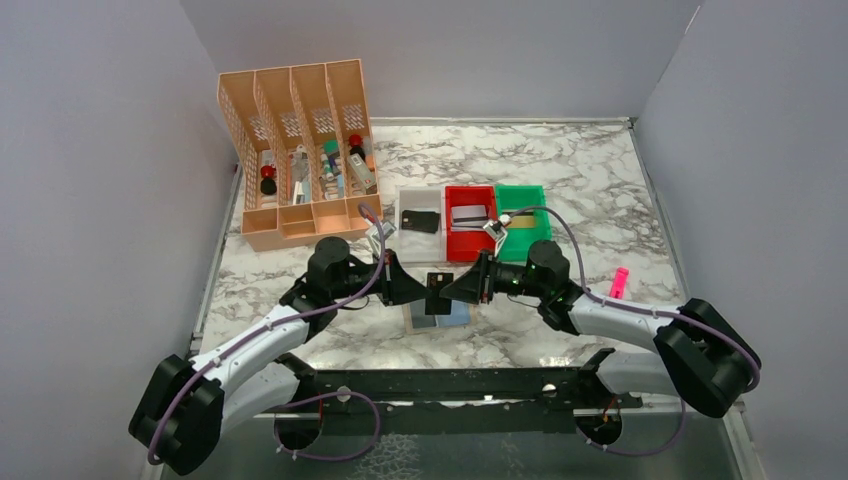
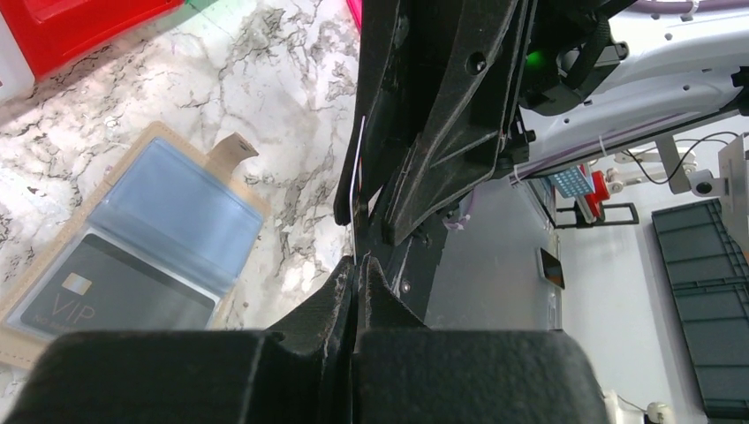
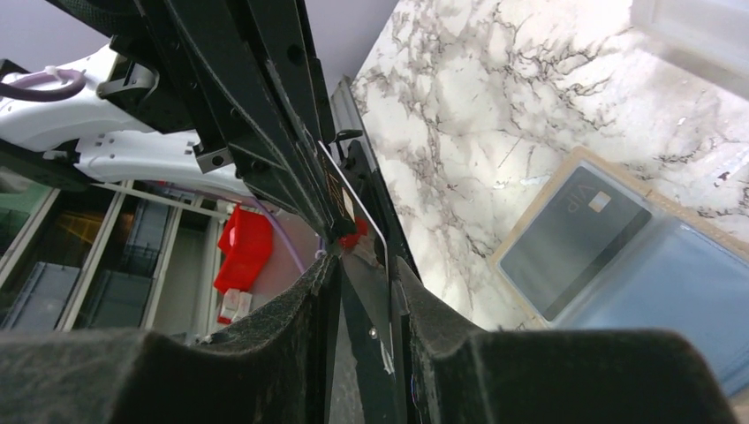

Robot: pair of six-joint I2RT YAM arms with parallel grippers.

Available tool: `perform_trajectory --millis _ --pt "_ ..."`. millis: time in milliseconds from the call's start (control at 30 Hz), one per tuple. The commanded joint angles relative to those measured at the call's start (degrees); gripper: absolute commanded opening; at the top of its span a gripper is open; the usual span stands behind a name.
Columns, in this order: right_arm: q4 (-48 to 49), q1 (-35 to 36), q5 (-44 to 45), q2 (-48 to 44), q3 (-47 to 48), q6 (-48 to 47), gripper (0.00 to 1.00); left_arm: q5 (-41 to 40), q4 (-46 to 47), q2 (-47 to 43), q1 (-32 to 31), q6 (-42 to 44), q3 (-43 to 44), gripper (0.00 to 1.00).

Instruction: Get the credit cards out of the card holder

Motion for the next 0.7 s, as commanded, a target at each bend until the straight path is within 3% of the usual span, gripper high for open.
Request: perform_trajectory --millis 0,600,667 --pt "5.8 -0.3 -4.3 0.9 -0.8 1.4 0.31 0.5 2.1 -1.6 0.3 0.4 1.4 0.0" --pt "11.1 -1.8 -6.6 1.8 -2.4 3.9 0.01 -3.6 2.1 -3.8 1.1 -0.7 0.4 0.0" --pt "10.9 -1.8 -6.2 1.6 -2.4 3.9 0.01 -5.2 1.4 -3.7 1.5 -0.9 0.2 0.17"
